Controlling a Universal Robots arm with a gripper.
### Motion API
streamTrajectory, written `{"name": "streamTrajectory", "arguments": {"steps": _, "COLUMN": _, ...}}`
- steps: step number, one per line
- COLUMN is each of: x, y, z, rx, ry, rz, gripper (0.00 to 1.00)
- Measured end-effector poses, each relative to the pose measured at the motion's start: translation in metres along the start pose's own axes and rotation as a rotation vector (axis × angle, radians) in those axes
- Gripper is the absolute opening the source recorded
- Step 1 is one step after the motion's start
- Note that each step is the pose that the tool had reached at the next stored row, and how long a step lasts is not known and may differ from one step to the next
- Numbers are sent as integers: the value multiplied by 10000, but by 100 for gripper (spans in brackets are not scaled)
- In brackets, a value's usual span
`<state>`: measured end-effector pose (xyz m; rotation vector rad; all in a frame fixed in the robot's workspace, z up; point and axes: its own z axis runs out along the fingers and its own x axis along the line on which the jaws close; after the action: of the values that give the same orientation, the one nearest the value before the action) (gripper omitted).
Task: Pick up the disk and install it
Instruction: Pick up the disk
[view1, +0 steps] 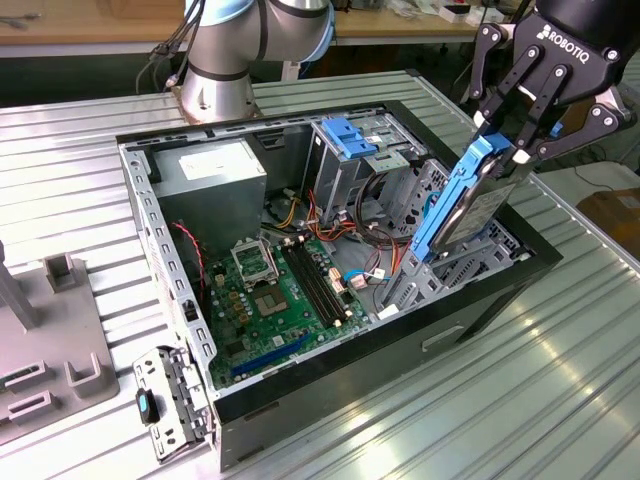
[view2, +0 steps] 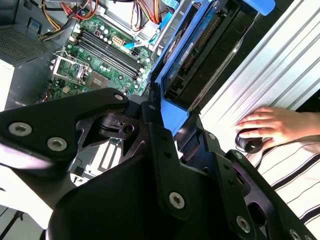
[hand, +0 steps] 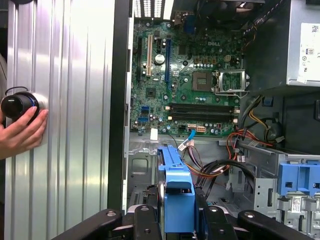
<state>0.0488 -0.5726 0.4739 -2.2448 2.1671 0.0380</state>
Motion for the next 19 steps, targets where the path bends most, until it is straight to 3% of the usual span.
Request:
{"name": "streamTrajectory", "arguments": {"steps": 9, "x": 0, "y": -4, "z": 3, "rx": 0, "ry": 0, "rz": -1, "gripper": 36}}
{"name": "streamTrajectory", "arguments": {"steps": 12, "x": 2, "y": -68, "z": 11, "rx": 0, "ry": 0, "rz": -1, "gripper": 36}}
{"name": "streamTrajectory", "arguments": {"steps": 19, "x": -23, "y": -104, "z": 19, "rx": 0, "ry": 0, "rz": -1, "gripper": 36}}
